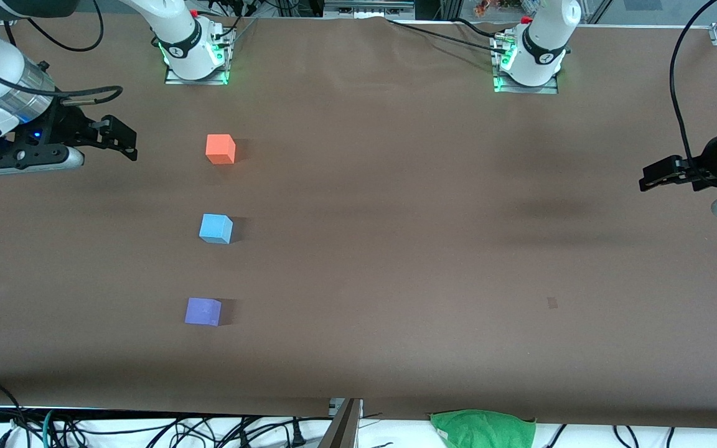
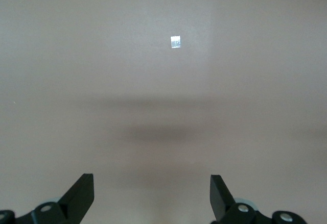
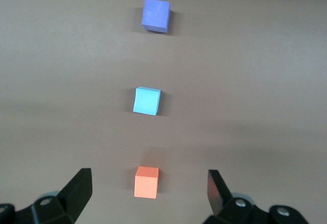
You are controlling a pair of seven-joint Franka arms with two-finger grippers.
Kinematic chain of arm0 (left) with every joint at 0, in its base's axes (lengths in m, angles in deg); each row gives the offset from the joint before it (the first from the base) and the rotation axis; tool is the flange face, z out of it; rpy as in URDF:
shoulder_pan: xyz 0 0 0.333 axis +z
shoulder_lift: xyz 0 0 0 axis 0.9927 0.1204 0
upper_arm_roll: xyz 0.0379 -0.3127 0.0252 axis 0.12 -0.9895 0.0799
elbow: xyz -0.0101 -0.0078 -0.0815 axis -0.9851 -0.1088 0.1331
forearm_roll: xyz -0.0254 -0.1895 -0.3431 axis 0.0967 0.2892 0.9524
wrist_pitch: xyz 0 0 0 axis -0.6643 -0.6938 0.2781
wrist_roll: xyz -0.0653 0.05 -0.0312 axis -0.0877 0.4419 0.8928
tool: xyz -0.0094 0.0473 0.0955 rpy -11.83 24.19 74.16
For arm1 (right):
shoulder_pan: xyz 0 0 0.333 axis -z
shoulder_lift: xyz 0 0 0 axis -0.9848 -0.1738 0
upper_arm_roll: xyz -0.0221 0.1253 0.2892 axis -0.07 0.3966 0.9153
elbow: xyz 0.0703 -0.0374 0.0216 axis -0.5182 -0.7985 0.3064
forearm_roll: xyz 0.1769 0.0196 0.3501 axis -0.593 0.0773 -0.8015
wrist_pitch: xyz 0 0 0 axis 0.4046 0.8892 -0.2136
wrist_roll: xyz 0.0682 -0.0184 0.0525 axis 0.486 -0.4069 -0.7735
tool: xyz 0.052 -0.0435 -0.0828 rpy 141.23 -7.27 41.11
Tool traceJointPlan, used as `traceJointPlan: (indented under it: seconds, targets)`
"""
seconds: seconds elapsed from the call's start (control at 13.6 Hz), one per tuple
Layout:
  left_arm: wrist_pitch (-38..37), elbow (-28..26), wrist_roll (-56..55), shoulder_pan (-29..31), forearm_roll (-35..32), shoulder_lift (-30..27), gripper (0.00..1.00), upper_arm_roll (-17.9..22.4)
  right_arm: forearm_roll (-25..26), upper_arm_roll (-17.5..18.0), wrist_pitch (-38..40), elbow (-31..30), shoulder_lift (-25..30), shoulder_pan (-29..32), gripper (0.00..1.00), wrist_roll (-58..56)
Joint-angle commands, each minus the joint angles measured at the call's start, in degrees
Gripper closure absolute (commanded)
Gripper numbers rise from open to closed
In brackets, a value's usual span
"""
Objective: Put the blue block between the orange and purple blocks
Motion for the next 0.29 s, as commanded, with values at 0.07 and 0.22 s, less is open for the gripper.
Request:
traceJointPlan:
  seconds: [0.07,0.22]
  targets:
    - [-0.71,1.64,0.46,-0.29,0.62,0.75,0.00,0.33,0.63,4.80,-0.01,0.14,0.04,5.28,0.00,-0.67]
    - [-0.71,1.64,0.46,-0.29,0.62,0.67,0.00,0.33,0.45,4.80,0.33,1.28,-0.05,5.28,0.00,-0.59]
